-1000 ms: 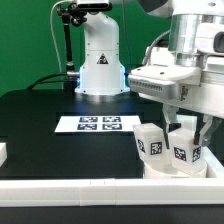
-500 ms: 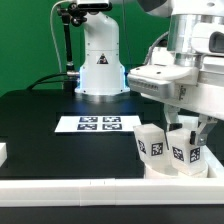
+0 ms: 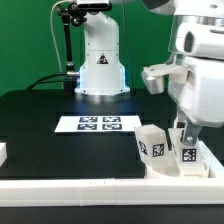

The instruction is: Assemble stool

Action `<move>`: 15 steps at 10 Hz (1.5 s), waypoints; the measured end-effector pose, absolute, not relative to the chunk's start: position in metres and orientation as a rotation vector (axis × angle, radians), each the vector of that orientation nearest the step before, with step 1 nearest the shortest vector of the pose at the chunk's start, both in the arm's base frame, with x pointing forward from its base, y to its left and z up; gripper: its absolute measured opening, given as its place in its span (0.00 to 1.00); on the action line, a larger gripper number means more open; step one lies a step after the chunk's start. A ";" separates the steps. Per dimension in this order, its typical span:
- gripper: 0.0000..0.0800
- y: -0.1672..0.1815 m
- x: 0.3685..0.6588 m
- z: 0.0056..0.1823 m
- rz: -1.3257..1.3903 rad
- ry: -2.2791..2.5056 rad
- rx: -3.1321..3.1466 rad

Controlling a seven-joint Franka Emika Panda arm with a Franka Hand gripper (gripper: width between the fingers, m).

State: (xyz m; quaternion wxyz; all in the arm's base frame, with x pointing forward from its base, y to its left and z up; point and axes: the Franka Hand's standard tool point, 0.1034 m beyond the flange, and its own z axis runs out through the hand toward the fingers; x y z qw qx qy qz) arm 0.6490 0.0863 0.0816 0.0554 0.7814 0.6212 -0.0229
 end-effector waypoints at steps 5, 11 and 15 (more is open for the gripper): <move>0.42 0.089 0.646 0.081 -0.066 1.456 2.657; 0.43 0.094 0.642 0.081 -0.053 0.869 2.935; 0.43 0.099 0.640 0.079 -0.053 0.158 3.132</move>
Offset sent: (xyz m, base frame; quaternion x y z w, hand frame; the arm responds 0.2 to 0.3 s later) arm 0.0000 0.0000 0.0000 0.0000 0.0000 0.1296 0.9916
